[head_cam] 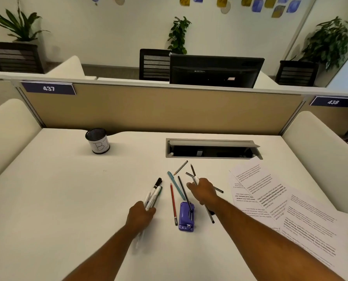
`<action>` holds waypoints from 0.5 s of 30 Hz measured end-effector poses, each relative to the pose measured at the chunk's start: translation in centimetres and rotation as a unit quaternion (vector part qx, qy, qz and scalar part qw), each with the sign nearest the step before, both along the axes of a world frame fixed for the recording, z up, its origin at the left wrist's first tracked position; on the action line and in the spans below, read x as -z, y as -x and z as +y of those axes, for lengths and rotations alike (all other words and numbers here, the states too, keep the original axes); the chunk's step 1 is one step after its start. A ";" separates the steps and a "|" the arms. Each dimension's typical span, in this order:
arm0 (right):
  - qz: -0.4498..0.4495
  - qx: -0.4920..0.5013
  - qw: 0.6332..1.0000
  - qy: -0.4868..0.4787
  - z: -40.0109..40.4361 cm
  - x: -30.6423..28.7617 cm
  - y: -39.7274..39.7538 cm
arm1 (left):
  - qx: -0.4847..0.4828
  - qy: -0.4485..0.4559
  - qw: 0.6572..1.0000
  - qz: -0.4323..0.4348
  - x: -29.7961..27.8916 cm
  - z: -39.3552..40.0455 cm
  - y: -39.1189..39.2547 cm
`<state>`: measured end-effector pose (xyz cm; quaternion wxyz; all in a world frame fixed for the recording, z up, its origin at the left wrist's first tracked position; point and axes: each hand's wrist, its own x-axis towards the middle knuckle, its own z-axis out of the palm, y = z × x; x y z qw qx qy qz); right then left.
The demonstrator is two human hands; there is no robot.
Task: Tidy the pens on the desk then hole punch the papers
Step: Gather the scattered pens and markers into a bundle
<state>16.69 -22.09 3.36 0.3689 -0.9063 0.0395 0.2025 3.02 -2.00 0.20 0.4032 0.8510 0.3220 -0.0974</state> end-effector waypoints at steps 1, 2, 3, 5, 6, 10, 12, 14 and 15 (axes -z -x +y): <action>-0.003 -0.012 1.000 0.023 0.7 0.0 -0.4 | -0.004 0.000 1.000 0.006 0.1 0.0 0.0; -0.006 -0.028 0.998 0.047 1.3 0.0 -0.8 | -0.007 -0.002 1.000 0.013 0.1 0.1 0.0; -0.009 -0.046 0.996 0.073 2.0 0.1 -1.2 | -0.009 -0.003 1.000 0.020 0.2 0.2 0.0; -0.018 -0.083 0.989 0.122 3.1 0.2 -1.6 | -0.007 -0.001 1.000 0.031 0.3 0.4 -0.1; -0.022 -0.098 0.985 0.141 3.6 0.3 -1.7 | -0.004 0.000 0.999 0.033 0.4 0.5 -0.2; -0.030 -0.148 0.965 0.213 5.1 1.2 -1.1 | 0.011 -0.006 0.999 0.045 0.6 0.8 -0.6; -0.036 -0.163 0.957 0.238 5.5 2.0 -0.7 | 0.020 -0.020 0.998 0.050 0.7 0.9 -0.8; -0.044 -0.172 0.953 0.244 5.7 2.8 -0.5 | 0.034 -0.046 0.997 0.058 0.7 0.9 -0.9; -0.043 -0.176 0.954 0.241 5.7 3.1 -0.5 | 0.041 -0.060 0.995 0.062 0.8 0.9 -1.0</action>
